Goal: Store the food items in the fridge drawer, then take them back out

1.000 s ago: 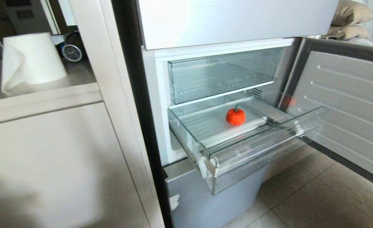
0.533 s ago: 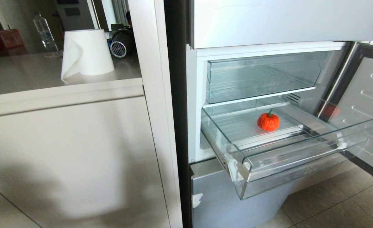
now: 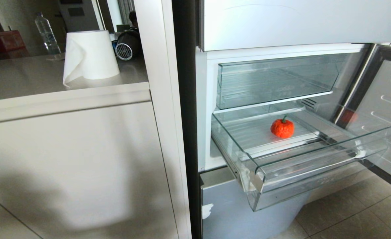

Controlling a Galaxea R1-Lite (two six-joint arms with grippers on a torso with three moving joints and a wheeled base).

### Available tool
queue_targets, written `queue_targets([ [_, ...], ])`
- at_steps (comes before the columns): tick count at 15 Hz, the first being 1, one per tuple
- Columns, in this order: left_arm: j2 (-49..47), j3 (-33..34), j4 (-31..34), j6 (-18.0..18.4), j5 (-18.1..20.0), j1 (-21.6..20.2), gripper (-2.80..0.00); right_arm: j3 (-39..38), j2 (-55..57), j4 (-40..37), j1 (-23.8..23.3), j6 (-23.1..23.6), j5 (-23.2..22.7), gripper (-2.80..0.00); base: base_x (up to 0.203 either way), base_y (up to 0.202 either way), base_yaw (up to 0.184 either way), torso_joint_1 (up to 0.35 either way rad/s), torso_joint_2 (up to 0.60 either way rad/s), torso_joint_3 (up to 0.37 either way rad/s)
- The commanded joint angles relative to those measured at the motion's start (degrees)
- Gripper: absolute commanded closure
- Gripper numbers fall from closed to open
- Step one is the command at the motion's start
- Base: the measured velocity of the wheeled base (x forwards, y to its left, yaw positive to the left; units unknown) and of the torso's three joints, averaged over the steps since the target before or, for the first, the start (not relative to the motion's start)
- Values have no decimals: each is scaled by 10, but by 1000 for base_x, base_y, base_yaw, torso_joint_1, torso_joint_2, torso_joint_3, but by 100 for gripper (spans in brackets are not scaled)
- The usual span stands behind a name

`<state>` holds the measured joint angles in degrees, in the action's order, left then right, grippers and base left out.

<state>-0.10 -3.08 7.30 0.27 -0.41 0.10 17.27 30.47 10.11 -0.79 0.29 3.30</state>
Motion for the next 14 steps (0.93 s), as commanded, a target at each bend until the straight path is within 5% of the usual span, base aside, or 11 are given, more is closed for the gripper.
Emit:
queue_targets([
  [1,0,0,1,0,0,0,0,92,146,-15,1,-3,2,-280,0,0,0,0,0,0],
  [8,0,0,1,0,0,0,0,347,453,-65,6,-57,-26,-280,0,0,0,0,0,0],
  [14,0,0,0,0,0,0,0,467,602,-66,6,-20,-83,-280,0,0,0,0,0,0],
])
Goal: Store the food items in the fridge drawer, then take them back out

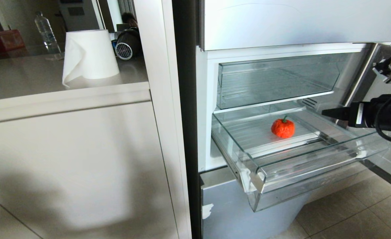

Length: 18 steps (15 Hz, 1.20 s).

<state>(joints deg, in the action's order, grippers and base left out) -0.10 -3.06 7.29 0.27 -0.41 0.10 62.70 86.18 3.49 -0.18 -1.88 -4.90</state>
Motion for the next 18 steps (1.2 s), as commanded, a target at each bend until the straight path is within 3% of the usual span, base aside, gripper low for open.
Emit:
queue_targets([
  [1,0,0,0,0,0,0,0,22,65,0,0,13,-3,-280,0,0,0,0,0,0],
  [7,0,0,1,0,0,0,0,106,158,-3,1,27,-5,-280,0,0,0,0,0,0],
  [18,0,0,1,0,0,0,0,149,245,-1,25,48,-7,-280,0,0,0,0,0,0],
])
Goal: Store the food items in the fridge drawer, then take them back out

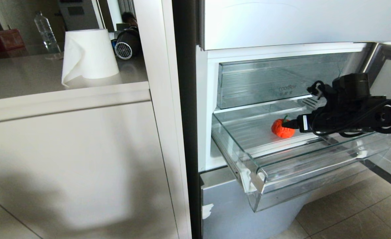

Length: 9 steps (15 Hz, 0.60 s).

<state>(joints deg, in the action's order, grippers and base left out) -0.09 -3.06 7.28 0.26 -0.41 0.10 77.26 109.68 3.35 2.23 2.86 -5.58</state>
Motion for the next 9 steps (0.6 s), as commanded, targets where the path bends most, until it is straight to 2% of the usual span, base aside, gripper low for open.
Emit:
queue_targets([
  [1,0,0,1,0,0,0,0,6,14,1,1,0,0,-280,0,0,0,0,0,0],
  [9,0,0,0,0,0,0,0,57,72,1,1,-10,0,-280,0,0,0,0,0,0],
])
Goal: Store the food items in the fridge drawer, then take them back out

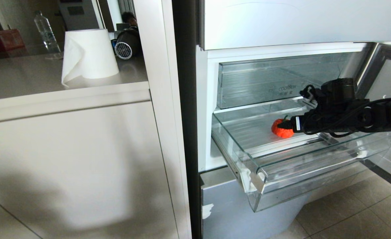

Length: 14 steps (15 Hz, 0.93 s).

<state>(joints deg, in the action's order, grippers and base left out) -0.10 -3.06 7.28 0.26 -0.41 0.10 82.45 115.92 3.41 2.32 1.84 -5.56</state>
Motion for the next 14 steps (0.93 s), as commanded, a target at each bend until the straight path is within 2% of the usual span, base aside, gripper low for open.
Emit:
queue_targets([
  [1,0,0,0,0,0,0,0,7,16,1,1,-1,-1,-280,0,0,0,0,0,0],
  [14,0,0,0,0,0,0,0,38,43,1,8,-25,-8,-280,0,0,0,0,0,0],
])
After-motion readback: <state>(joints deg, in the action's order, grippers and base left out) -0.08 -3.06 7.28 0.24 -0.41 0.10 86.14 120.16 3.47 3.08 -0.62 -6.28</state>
